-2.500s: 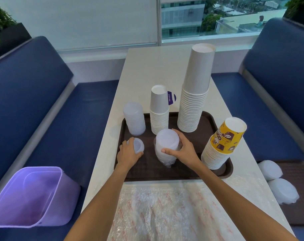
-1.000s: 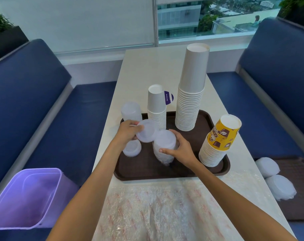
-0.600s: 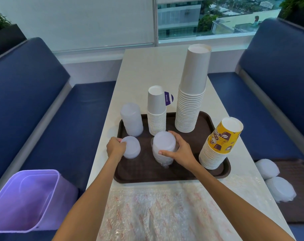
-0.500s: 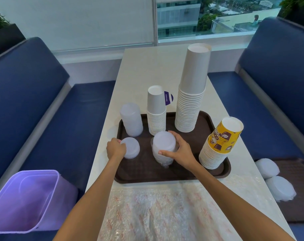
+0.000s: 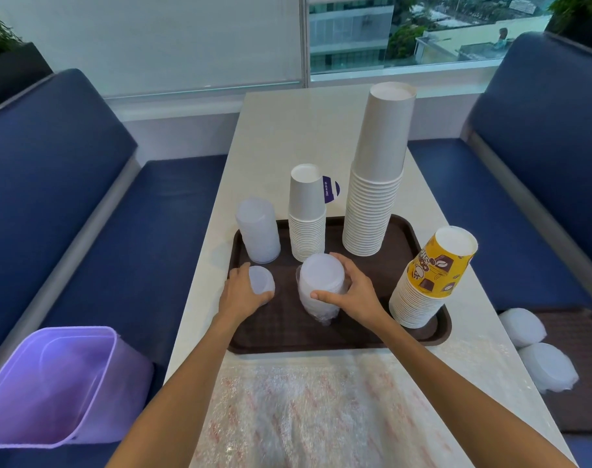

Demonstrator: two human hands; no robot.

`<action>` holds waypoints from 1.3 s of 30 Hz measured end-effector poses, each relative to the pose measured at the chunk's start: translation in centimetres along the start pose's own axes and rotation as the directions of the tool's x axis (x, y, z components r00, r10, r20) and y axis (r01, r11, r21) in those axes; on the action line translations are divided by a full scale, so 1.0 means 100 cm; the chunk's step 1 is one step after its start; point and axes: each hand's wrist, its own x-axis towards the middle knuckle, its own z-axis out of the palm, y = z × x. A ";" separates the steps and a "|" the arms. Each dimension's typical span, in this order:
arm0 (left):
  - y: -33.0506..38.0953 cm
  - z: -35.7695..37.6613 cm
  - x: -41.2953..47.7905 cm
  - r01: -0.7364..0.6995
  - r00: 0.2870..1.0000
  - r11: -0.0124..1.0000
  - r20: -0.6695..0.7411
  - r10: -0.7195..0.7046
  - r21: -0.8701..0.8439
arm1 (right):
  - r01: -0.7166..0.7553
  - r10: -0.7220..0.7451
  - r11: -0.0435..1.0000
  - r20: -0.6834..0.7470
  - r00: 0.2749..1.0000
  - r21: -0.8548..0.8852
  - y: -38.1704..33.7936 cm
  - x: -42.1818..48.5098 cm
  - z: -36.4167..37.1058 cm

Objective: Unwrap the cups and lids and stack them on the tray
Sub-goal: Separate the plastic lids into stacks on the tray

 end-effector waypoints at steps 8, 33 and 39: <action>-0.001 0.002 0.000 0.002 1.000 0.995 0.011 -0.004 0.098 | -0.004 0.004 1.000 0.005 1.000 0.006 0.000 0.001 0.000; 0.090 -0.008 -0.009 -0.268 0.959 0.960 0.074 0.274 -0.087 | 0.010 -0.011 1.000 -0.059 0.998 -0.008 -0.001 -0.007 0.005; 0.095 -0.004 -0.010 -0.259 0.961 0.966 0.095 0.259 -0.019 | 0.010 -0.009 1.000 -0.068 0.998 0.012 0.002 -0.009 0.005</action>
